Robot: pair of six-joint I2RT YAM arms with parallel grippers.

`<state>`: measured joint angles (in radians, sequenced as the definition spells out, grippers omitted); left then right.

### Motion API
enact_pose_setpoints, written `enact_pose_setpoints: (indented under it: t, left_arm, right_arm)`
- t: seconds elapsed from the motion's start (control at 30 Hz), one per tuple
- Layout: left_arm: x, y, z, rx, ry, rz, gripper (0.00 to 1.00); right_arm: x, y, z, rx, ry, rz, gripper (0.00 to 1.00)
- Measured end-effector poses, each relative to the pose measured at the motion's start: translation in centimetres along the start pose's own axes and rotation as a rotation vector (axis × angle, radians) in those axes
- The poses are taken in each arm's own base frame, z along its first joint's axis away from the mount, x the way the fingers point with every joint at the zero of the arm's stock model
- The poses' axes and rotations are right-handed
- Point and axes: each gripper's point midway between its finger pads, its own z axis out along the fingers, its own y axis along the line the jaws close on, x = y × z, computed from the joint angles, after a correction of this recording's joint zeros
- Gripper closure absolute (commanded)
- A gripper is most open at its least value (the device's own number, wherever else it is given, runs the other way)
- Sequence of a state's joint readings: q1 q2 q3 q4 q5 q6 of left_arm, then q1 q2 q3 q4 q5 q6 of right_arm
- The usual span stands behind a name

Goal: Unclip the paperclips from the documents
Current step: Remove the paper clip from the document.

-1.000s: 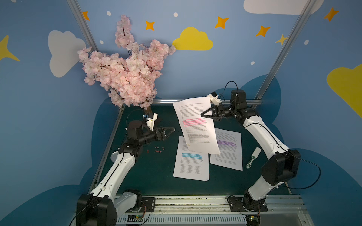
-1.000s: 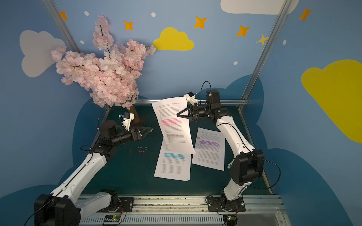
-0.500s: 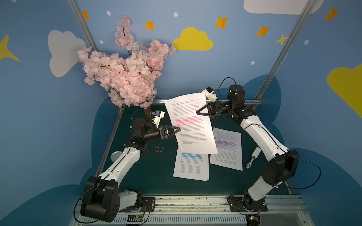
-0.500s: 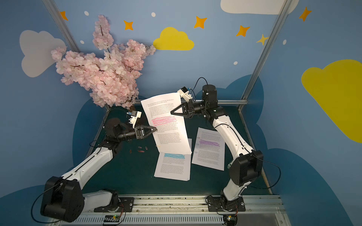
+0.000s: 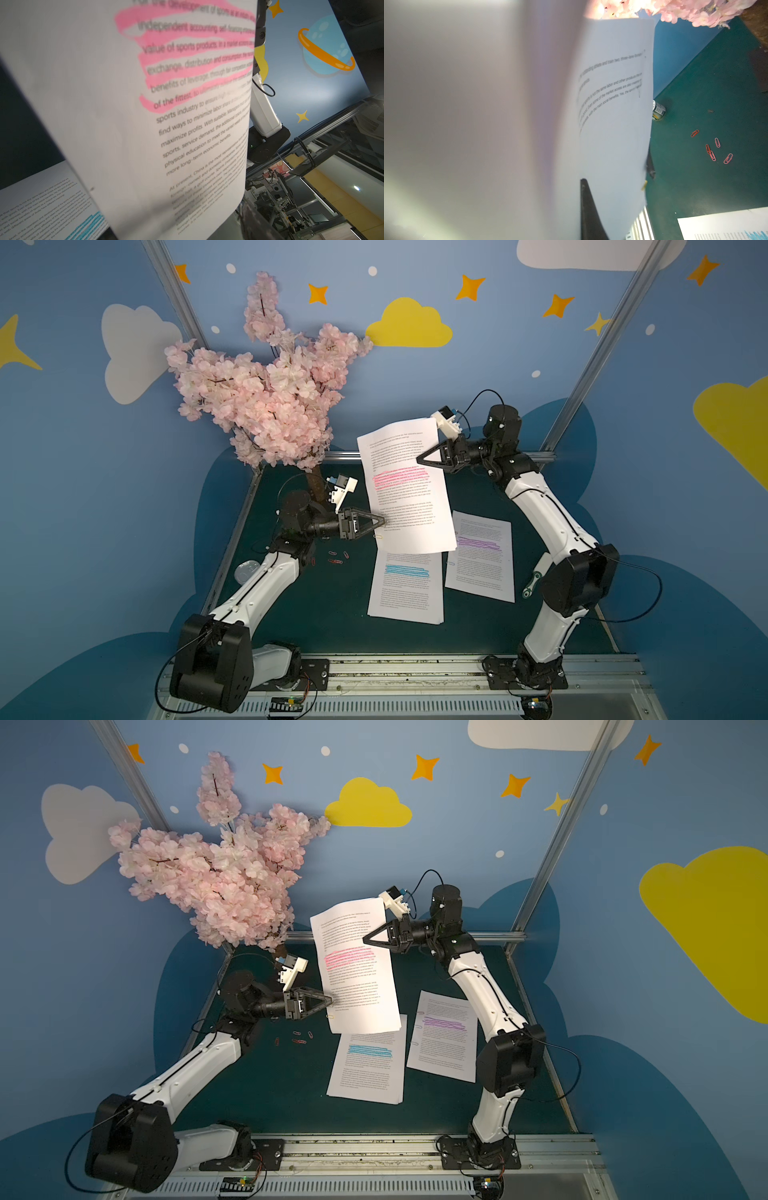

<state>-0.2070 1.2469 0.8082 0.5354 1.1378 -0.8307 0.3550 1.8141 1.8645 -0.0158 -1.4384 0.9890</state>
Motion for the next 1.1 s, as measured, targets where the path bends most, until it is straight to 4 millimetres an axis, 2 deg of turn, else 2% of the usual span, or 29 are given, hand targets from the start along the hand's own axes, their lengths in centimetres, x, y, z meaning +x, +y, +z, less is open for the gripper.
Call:
enact_pose_setpoints:
  t: [0.07,0.17,0.43,0.97,1.1]
  left_arm:
    - [-0.1,-0.5,-0.3,0.003,-0.002,0.009,0.29]
    - [-0.2,-1.0,-0.5,0.004,-0.001,0.015,0.42]
    - [0.0,-0.5,-0.9,-0.010,0.006,-0.014,0.58]
    - [0.8,-0.5,-1.0,-0.001,0.037,-0.056,0.61]
    - [0.9,-0.3,-1.1,-0.008,0.038,-0.069,0.85]
  right_arm:
    - [-0.2,-0.2,-0.3,0.004,-0.008,0.002,1.00]
    - [-0.6,-0.3,-0.8,0.010,-0.019,-0.002,1.00]
    - [-0.8,0.0,-1.0,0.010,-0.023,-0.009,1.00]
    - [-1.5,0.5,-1.5,0.015,-0.035,-0.033,1.00]
    - [-1.5,0.5,-1.5,0.015,-0.035,-0.034,1.00]
